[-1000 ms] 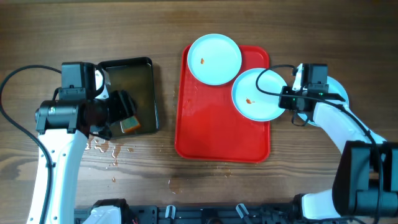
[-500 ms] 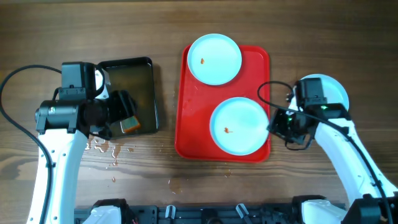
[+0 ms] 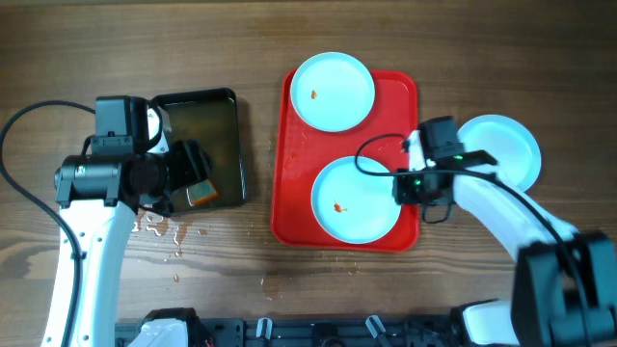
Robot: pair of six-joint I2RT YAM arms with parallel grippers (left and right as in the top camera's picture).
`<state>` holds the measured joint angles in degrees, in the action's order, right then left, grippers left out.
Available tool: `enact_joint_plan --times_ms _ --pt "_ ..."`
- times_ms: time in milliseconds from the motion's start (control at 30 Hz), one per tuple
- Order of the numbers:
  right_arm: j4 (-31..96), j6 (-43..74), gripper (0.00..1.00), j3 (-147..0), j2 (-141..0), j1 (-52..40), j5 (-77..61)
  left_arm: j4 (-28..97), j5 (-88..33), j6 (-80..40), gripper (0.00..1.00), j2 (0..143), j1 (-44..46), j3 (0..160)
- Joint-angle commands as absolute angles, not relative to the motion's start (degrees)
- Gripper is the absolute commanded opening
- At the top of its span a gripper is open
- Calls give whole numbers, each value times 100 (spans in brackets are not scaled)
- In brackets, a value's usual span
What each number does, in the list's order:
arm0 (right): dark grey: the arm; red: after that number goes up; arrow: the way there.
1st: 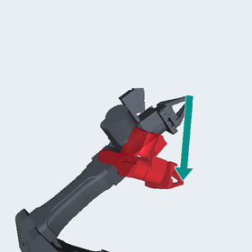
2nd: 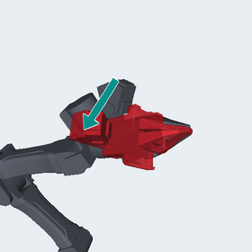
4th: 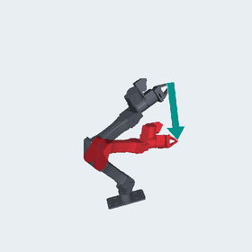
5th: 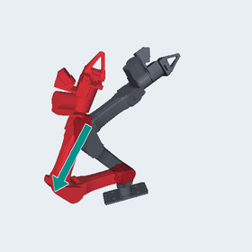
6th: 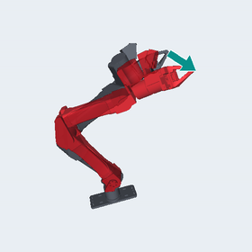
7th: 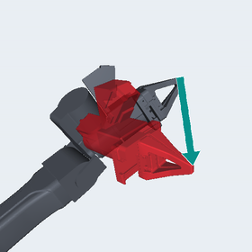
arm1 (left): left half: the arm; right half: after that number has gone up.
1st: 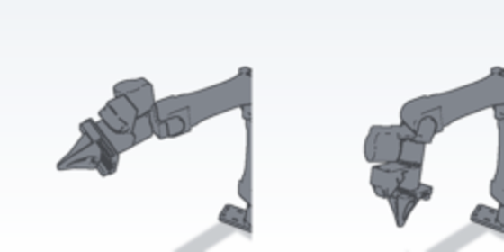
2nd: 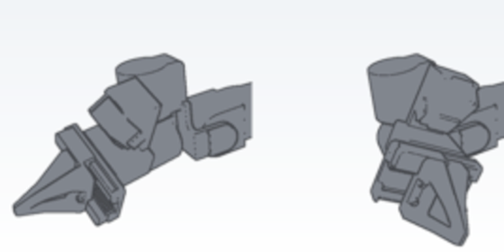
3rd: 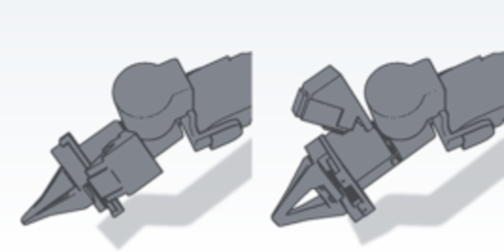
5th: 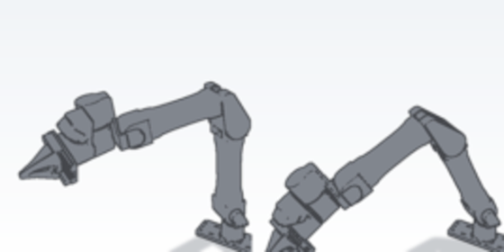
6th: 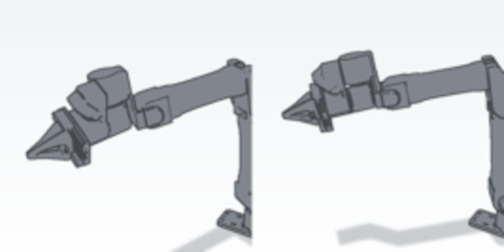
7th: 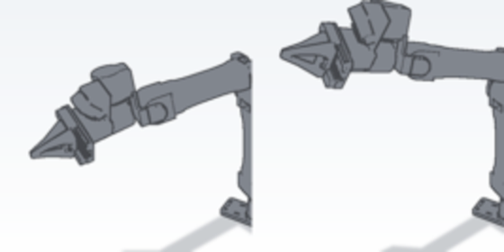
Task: Clean dirty plates on tray and stack at the side
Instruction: 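Carry the plate right and set it on the table beside the tray, then grip the next plate with the right gripper and scrub it with the sponge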
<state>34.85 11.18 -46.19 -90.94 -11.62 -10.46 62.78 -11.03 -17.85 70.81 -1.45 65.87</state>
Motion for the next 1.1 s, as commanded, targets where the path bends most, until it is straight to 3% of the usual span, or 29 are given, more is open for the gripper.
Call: enact_joint_plan --times_ms 0,33,67,133,300,500,633,700,900,1067 --pt "3450 915 22 -4604 -9579 -1313 -1059 6263 -1129 -1708 73 7076 -134 6665" --pt "3404 996 20 -4604 -9618 -1313 -1031 6263 -1107 -1710 73 7089 -134 6665" --pt "3365 1208 10 -4604 -9623 -1313 -985 6265 -1083 -1706 73 7113 -134 6659" --pt "3367 1756 4 -4604 -9612 -1313 -862 6233 -1013 -1710 70 7177 -134 6554" --pt "3371 2314 4 -4604 -9612 -1313 -856 5843 -528 -1870 67 7481 -134 5942" --pt "3374 2292 4 -4604 -9612 -1313 -858 3992 89 -2296 62 8700 -134 4943" --pt "3374 2292 4 -4604 -9612 -1313 -862 3352 -1 -2294 28 9498 -134 4939" --pt "3391 2292 4 -4604 -9612 -1313 -886 3221 -202 -2294 4 9821 -134 4939" --pt "3459 2285 4 -4604 -9612 -1310 -899 4075 -615 -2027 4 9076 -134 5535" --pt "3457 2268 4 -4604 -9612 -1313 -899 3664 -34 -1966 4 9074 -134 5334"
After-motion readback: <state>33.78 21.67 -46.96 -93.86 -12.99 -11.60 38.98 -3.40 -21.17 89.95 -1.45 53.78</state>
